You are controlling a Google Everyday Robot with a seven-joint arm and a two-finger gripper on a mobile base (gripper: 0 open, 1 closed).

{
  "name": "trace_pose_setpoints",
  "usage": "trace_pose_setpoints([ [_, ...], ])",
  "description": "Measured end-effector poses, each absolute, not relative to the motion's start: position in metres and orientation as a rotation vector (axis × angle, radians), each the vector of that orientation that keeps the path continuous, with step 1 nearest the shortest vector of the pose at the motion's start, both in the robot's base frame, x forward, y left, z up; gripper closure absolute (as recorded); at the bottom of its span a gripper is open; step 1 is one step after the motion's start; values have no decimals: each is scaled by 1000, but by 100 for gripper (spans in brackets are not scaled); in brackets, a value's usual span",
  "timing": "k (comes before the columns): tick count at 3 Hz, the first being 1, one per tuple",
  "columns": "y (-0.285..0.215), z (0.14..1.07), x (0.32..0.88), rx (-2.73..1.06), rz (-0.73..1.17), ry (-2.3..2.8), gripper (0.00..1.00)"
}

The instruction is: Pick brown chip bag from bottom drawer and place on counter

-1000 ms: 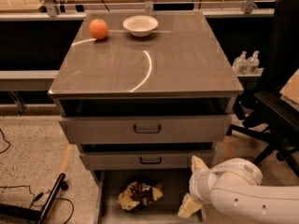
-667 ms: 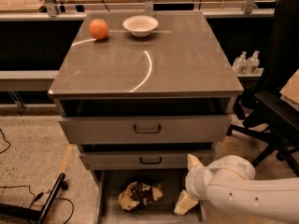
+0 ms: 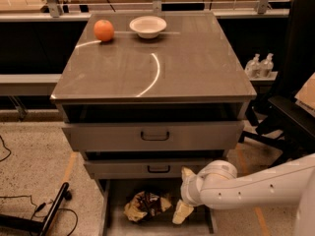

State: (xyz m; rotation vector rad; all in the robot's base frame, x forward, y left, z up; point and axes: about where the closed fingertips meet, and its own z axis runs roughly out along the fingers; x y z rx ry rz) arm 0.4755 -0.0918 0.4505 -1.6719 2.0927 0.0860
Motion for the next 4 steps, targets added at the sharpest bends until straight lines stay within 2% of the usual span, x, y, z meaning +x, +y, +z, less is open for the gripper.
trace_pose_setpoints([
  [2, -57, 343, 465, -1797, 175, 2069, 0],
  [4, -45, 323, 478, -1744, 195, 2049, 0],
])
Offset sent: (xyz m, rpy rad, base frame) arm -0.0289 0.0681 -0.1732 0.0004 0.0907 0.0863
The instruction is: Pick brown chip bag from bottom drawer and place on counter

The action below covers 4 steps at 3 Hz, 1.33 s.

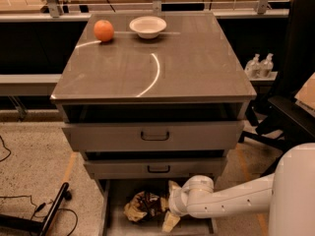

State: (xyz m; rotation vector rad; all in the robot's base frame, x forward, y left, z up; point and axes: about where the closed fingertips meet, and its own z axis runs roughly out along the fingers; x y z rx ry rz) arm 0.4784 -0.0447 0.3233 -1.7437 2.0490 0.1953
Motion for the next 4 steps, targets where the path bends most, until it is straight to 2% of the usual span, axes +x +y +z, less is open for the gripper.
trace_pose_setpoints([
  [4, 26, 223, 504, -1622, 349, 1942, 0],
])
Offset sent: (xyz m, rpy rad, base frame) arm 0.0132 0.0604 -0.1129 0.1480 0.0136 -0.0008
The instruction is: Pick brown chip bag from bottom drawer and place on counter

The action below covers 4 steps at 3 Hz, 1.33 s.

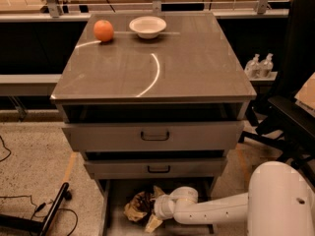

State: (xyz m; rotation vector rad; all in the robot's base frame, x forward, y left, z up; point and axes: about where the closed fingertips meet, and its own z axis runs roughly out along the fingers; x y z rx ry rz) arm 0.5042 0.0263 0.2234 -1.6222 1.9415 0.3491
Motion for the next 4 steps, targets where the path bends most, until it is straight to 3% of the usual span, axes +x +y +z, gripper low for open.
trace_pose_setpoints([
  [3, 71, 181, 536, -1652, 341, 1913, 0],
  [4, 76, 161, 538, -1686, 315, 1944, 18],
])
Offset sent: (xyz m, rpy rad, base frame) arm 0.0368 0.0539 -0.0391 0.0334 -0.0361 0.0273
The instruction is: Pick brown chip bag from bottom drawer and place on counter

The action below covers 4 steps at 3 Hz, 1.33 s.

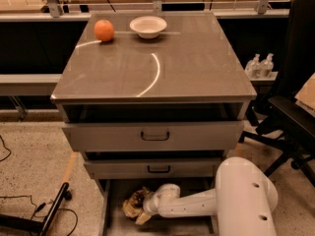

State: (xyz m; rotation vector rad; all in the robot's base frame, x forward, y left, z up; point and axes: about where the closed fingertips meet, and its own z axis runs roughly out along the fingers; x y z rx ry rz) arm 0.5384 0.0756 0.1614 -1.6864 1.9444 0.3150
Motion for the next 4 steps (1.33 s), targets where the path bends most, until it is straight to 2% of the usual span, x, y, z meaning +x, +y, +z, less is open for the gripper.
trace_pose_setpoints([
  [3, 83, 145, 536, -1713, 284, 1974, 88],
  [4, 84, 144, 535, -1714, 286, 1974, 100],
])
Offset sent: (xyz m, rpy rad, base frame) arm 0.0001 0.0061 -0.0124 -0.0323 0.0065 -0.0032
